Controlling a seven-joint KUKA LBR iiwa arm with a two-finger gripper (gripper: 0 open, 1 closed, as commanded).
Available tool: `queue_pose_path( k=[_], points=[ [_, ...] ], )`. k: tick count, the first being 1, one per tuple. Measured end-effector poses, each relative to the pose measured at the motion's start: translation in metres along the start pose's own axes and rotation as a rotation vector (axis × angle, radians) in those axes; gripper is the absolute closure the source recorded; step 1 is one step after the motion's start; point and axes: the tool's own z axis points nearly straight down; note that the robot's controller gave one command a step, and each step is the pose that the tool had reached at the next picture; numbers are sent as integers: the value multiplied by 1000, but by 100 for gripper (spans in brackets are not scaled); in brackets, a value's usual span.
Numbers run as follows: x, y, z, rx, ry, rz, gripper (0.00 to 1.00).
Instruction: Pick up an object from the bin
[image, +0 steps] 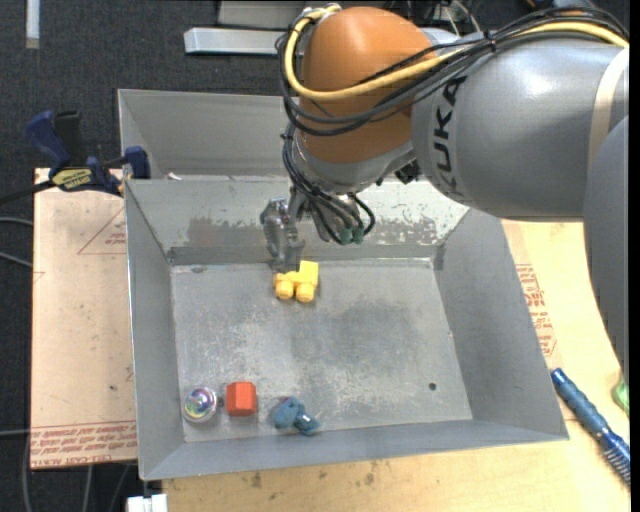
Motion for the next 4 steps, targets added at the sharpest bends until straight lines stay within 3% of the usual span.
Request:
queue_pose_path(
  k=[1,2,3,4],
  points=[
    [1,-6,5,4,8,9,0],
    [22,-12,62,5,17,-85,0],
    [70,-14,150,2,21,-270,0],
    [113,28,190,0,11,-357,0]
  ],
)
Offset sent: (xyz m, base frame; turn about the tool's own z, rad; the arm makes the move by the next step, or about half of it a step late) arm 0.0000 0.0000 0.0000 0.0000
